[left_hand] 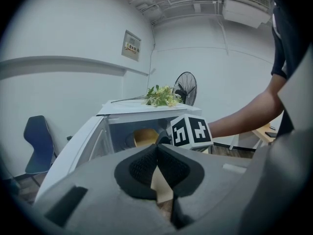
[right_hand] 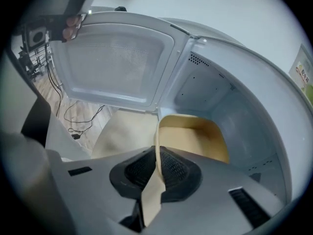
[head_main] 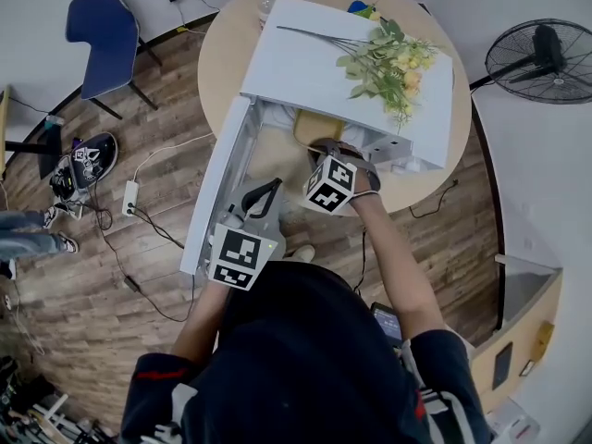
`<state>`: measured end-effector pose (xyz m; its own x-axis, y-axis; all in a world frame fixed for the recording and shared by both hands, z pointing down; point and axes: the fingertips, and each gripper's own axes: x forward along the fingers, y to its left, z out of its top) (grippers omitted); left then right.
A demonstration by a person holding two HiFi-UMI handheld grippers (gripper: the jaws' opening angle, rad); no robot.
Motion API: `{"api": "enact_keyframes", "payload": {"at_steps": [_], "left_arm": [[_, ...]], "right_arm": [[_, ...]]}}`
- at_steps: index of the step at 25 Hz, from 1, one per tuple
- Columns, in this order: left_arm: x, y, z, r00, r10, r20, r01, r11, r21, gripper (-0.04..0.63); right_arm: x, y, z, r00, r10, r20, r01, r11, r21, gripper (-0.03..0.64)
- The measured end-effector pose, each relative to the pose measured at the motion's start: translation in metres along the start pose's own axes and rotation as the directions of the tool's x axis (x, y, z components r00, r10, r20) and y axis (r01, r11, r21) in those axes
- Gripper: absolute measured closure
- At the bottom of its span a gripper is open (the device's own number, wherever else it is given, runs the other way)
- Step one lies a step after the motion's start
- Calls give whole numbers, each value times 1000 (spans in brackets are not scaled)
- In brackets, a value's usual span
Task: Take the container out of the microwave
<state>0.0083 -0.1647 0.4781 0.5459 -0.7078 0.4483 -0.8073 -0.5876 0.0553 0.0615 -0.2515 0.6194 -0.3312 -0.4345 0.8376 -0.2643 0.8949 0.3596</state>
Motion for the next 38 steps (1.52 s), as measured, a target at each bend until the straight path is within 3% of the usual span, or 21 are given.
{"api": "enact_keyframes", "payload": {"at_steps": [12, 18, 38], "left_arm": [[-15, -23, -4, 1000, 1, 12, -2, 1000, 16, 581], [-21, -34, -9, 1000, -8, 10, 8, 1000, 23, 581], [-29, -63, -7, 998, -59, 13, 57, 994, 90, 581]], "right_arm": [[-41, 43, -13, 1000, 12, 5, -12, 1000, -4, 591], [-64, 61, -14, 1000, -14, 11, 15, 997, -72, 591], [-121, 102, -39, 999, -35, 25, 36, 999, -4, 591]]}}
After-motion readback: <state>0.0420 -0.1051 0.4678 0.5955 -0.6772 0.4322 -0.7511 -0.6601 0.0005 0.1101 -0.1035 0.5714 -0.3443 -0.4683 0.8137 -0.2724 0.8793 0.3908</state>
